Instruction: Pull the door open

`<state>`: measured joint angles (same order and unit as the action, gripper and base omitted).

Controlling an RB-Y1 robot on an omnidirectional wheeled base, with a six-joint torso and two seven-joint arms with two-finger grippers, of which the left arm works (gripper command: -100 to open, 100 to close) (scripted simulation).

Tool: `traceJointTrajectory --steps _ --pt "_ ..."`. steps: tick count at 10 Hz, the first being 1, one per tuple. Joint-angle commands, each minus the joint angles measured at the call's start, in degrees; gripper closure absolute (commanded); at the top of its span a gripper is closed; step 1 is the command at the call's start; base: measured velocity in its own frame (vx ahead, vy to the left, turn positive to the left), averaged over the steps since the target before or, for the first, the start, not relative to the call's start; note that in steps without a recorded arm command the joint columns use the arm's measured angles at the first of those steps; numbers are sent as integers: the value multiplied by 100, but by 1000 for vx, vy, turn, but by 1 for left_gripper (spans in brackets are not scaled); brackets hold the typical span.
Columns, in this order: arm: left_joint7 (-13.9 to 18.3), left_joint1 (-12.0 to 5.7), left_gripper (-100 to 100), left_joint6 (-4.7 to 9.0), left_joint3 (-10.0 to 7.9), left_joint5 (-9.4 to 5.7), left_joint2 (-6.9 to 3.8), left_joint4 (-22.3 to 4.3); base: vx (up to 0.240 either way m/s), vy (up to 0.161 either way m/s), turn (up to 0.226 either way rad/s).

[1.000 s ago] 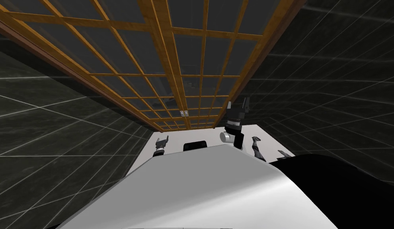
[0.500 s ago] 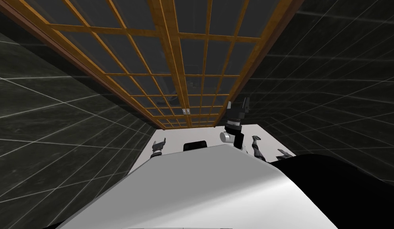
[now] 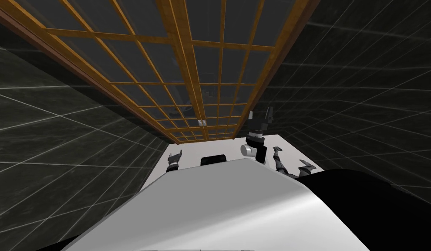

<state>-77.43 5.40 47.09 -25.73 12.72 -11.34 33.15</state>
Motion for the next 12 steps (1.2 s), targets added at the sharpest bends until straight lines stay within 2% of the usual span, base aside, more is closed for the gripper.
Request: traceJointTrajectory --steps 1,3,4,5,8,9,10,11,12 --pt "-36 -171 -100 21 -34 20 44 -105 117 0 -67" --pt "-68 -376 -100 35 -34 55 144 -152 148 -14 -124" --pt "-68 -376 -100 35 -34 55 144 -152 124 -28 -18" --pt "-85 -523 -100 48 -12 82 223 -164 147 4 -103" --pt "-113 -809 -100 77 53 135 385 -165 201 -10 -137" --pt "-113 -809 -100 77 53 135 385 -361 131 0 -29" --pt "-113 -809 -100 77 53 135 385 -434 44 6 19" --pt "-113 -809 -100 77 53 135 385 -378 -4 7 10" --pt "-113 -809 -100 77 53 135 385 -201 -19 2 -1"
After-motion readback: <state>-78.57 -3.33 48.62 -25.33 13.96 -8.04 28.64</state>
